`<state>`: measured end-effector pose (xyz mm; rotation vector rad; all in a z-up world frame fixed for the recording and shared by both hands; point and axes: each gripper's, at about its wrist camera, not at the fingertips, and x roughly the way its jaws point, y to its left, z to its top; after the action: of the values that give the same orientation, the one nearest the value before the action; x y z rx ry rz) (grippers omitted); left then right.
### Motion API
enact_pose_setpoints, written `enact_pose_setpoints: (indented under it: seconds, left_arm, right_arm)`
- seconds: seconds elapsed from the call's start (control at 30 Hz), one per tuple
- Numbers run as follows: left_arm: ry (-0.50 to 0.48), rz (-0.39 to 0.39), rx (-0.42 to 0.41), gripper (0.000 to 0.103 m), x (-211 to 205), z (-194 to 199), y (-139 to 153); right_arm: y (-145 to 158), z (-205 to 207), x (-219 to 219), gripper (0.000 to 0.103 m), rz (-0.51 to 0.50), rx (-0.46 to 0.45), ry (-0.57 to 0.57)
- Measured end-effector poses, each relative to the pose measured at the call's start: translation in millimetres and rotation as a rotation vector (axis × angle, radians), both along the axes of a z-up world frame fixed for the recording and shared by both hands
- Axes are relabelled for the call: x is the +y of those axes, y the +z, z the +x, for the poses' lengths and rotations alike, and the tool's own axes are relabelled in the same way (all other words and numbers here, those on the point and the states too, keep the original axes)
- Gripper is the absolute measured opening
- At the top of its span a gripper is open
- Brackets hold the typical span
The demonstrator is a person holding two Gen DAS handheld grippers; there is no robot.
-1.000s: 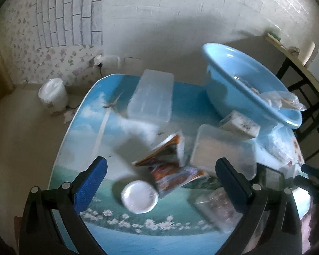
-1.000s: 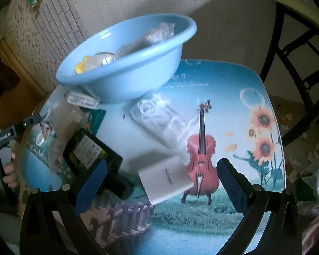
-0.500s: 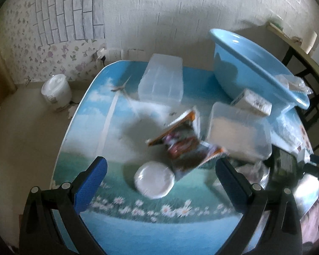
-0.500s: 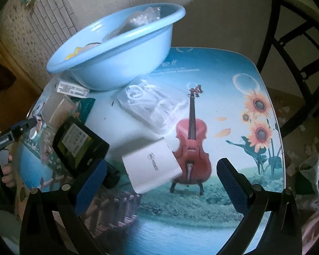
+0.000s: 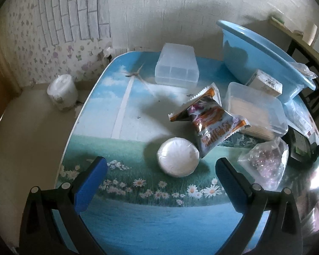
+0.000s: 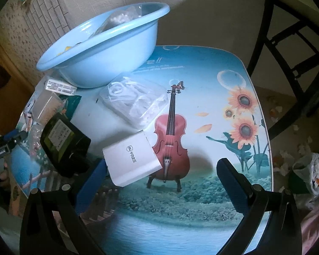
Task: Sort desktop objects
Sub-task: 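Grasp the white round container with the left tool while the right tool grasps the white charger plug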
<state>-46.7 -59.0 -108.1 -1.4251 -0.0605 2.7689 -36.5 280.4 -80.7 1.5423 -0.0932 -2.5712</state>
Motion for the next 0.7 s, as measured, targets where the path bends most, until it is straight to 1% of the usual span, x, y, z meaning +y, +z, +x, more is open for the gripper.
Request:
enact_pose_setpoints:
  seconds: [0.1,0.13,0.17,0.2,0.27,0.37,0.43,0.53,0.67,0.7]
  left_arm:
    - [-0.01,-0.038,0.032,0.103,5.1,2.8,-2.3]
    - [-0.008,-0.035,0.035,0.103,5.0,3.0,-2.0]
    - [-0.005,-0.03,0.035,0.103,4.3,2.7,-1.8]
    - [-0.004,-0.029,0.035,0.103,4.0,2.3,-1.5]
    - [0.0,-0.036,0.038,0.101,4.4,2.3,-1.2]
    - [0.02,-0.032,0.05,0.092,2.5,2.7,0.4]
    - [0.02,-0.031,0.057,0.082,2.0,4.4,2.1]
    - [-0.006,-0.027,0.065,0.072,4.6,5.8,3.4]
    - [-0.026,-0.024,0.074,0.064,9.9,5.6,4.3]
    - [-0.034,-0.019,0.077,0.059,11.6,5.8,4.9]
  right_arm:
    - [2.7,0.8,-4.1,0.099,0.016,0.034,0.008]
    - [3.4,0.2,-6.7,0.095,0.013,0.041,0.017]
    - [3.1,-1.6,-7.3,0.089,0.002,0.046,0.025]
    - [3.5,-2.8,-9.2,0.085,-0.019,0.054,0.036]
    - [-1.0,-6.9,-14.8,0.071,-0.024,0.044,0.051]
    - [-1.6,-9.3,-21.7,0.07,-0.01,0.023,0.08]
    - [-0.6,-8.4,-23.3,0.07,-0.041,0.012,0.088]
    - [0.4,-6.5,-20.2,0.071,-0.036,0.01,0.086]
    - [1.7,-1.4,-20.4,0.071,-0.028,-0.002,0.118]
    - [1.9,-0.4,-21.3,0.072,-0.024,-0.007,0.13]
